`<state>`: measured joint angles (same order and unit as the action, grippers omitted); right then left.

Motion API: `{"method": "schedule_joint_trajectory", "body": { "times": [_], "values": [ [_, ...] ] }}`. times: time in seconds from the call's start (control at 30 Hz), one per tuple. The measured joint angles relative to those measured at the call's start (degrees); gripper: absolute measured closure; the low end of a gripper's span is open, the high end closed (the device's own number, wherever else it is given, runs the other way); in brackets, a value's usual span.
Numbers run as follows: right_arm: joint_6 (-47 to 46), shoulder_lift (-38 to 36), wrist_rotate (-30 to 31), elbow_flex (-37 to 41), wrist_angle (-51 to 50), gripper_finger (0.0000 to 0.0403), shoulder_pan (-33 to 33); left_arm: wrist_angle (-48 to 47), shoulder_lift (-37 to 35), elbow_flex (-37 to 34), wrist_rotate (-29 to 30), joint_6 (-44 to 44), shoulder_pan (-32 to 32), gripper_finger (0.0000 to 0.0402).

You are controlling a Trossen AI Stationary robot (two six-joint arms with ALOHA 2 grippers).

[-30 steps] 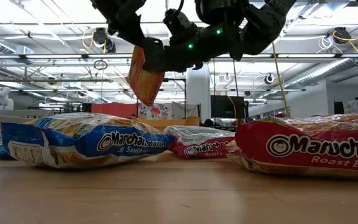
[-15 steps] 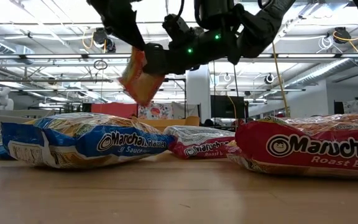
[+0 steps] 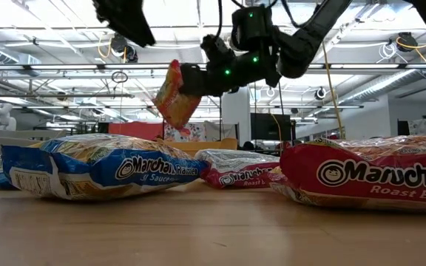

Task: Sort Maruchan noodles
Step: Put the top left orange bag into the yellow bin

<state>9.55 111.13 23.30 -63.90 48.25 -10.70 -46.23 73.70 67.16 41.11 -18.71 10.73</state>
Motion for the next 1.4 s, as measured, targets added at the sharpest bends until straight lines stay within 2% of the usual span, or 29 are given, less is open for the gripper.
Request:
{"method": "schedule_joint_trajectory", "body": {
  "times": [0.1,0.2,0.27,0.43,0.5,0.63,0.83,1.0,1.13,1.23,1.4],
  "values": [
    [-4.46,0.00,-5.12,-0.47,-1.29,0.0305,-3.08,-4.74,-1.68,0.00,1.18,-3.40,2.07,0.0128],
    [-6.10,0.00,-8.49,-3.17,-6.64,0.0306,-5.45,-9.58,-2.54,0.00,2.43,-7.68,3.91,0.0128],
    [-6.13,0.00,-8.38,-6.50,-13.40,0.0305,-6.31,-12.26,-2.56,0.00,3.07,-10.52,4.96,0.0128],
    [-8.33,0.00,-8.57,-19.06,-37.35,0.0300,-7.92,-16.33,-2.57,-1.34,4.64,-17.37,7.37,0.0128],
    [-8.89,-0.05,-7.98,-22.50,-43.14,0.0299,-8.63,-17.37,-2.46,-2.62,4.68,-19.55,8.10,0.0128],
    [-9.45,-0.09,-5.07,-23.69,-44.61,0.0298,-9.97,-17.69,-2.68,-5.03,5.10,-23.87,8.82,0.0128],
    [-17.41,-0.09,-5.39,-23.26,-45.40,0.0297,-12.10,-17.65,-2.63,-7.91,5.00,-27.17,8.96,0.0128],
    [-20.54,-0.85,-4.71,-23.03,-48.55,0.0297,-12.29,-17.99,-2.63,-9.43,4.49,-28.99,9.95,0.0128],
    [-25.53,-1.44,2.27,-23.04,-50.18,0.0296,-11.19,-18.02,-2.63,-9.68,4.27,-29.98,10.71,0.0128],
    [-26.36,-1.70,5.05,-22.95,-53.02,0.0296,-10.45,-17.99,-2.63,-9.68,4.25,-30.02,11.14,0.0128],
    [-32.77,-1.90,8.05,-22.62,-57.83,0.0296,-9.84,-17.50,-2.63,-9.68,4.30,-29.61,10.91,0.0128]
  ]
}}
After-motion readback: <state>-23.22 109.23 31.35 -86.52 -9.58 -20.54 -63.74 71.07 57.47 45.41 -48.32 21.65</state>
